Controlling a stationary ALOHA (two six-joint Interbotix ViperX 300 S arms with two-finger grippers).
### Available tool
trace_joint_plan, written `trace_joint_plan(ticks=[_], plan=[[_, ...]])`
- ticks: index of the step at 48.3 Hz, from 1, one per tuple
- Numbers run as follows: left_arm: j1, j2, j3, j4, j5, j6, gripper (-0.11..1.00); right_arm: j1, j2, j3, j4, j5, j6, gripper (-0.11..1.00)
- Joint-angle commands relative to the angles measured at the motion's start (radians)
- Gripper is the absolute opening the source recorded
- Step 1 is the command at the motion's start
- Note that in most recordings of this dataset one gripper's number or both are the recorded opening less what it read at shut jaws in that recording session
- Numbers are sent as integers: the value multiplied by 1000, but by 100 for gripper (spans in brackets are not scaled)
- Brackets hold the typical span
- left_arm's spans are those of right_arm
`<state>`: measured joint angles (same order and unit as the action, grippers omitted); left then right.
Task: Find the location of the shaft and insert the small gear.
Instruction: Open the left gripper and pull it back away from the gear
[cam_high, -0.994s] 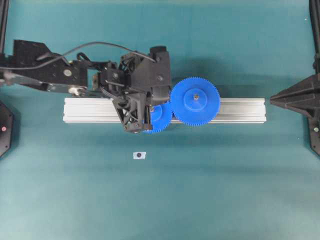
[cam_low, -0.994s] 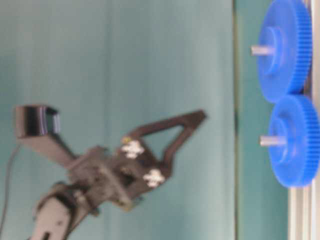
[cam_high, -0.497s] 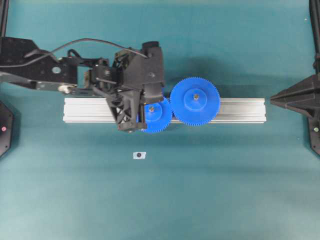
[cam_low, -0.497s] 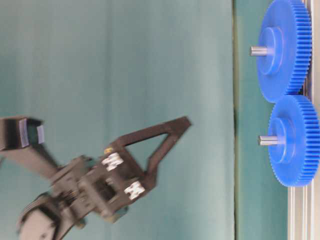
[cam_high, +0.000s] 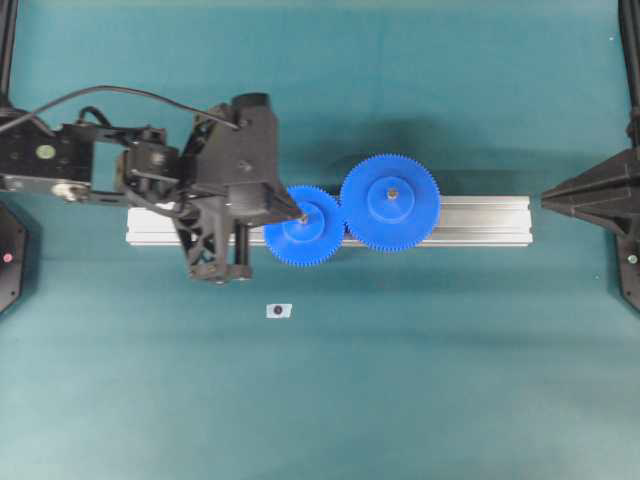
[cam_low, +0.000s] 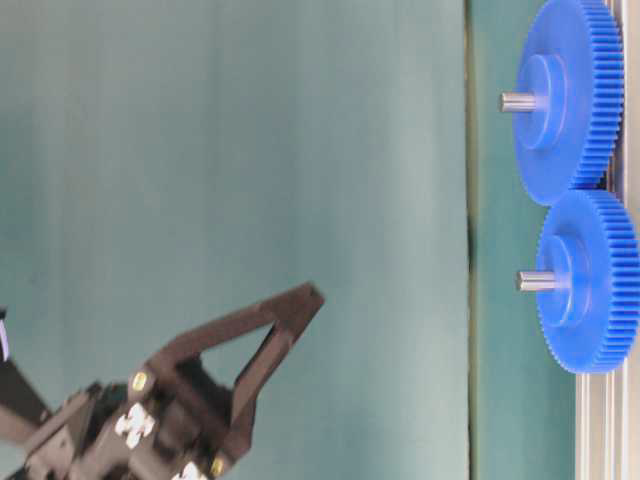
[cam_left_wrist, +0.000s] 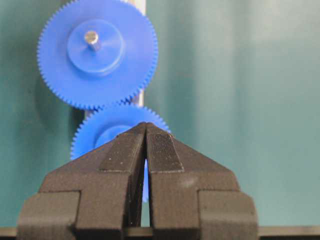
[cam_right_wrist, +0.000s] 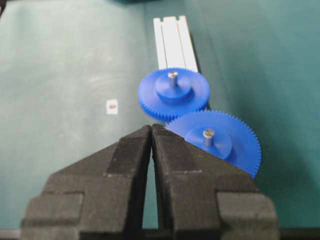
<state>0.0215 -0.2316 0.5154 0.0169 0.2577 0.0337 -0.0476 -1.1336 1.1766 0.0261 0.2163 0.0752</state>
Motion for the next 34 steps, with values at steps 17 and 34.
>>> trace_joint_plan(ticks=[17, 34], plan=[[-6, -80, 43, 2, -18, 0, 2, -2, 8, -11, -2, -8, 9, 14], [-6, -87, 51, 3, -18, 0, 12, -2, 8, -11, 0, -8, 9, 14]])
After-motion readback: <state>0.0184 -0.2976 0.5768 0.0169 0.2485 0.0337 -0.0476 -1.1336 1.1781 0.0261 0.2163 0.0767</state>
